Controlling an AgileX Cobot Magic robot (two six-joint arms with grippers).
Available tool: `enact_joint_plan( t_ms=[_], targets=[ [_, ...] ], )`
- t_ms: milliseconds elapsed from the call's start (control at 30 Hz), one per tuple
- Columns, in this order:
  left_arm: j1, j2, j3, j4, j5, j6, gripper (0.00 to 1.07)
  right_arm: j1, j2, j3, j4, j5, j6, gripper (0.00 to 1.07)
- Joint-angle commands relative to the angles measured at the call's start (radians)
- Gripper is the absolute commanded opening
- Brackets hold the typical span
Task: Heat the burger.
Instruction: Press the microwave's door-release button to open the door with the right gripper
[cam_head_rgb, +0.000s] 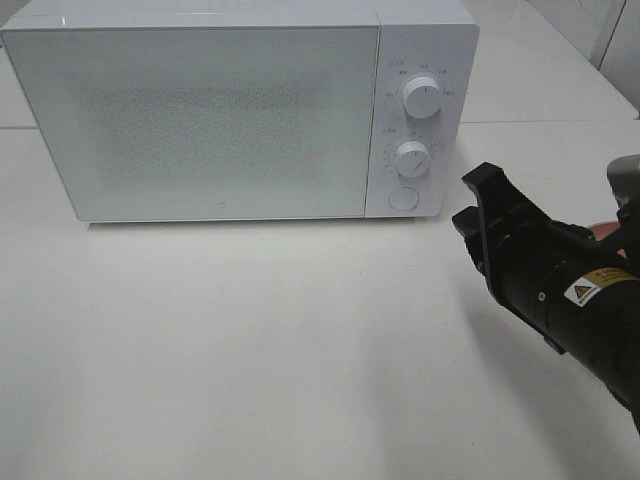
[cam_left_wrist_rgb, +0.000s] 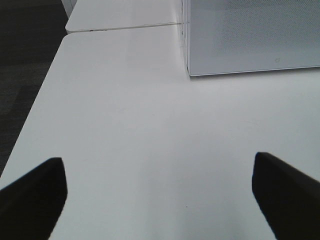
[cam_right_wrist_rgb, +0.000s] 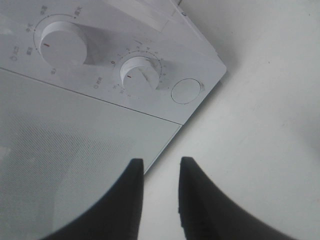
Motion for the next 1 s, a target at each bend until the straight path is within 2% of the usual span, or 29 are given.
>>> enact_joint_plan(
  t_ms=[33,167,333,767,1000],
  targets=[
    [0.001,-0.017,0.003,-0.001,-0.009,-0.005,0.93,0.003,0.001,0.001,-0.001,-0.014,0.084,0.18],
    [0.001,-0.017,0.003,-0.001,-0.009,-0.005,0.93,0.003,0.001,0.001,0.029,-0.012,0.192,0.09],
    [0.001,-0.017,0.003,-0.001,-0.009,-0.005,0.93,0.003,0.001,0.001,0.083,-0.012,0.201,0.0],
    [0.001,-0.017,0.003,-0.001,-0.009,-0.005,0.93,-0.001,0.037,0.001,0.096,0.02,0.306,0.0],
    [0.001,-0.017,0.003,-0.001,-0.009,-0.005,0.93,-0.001,0.159,-0.024,0.09,-0.029,0.466,0.0]
  ],
)
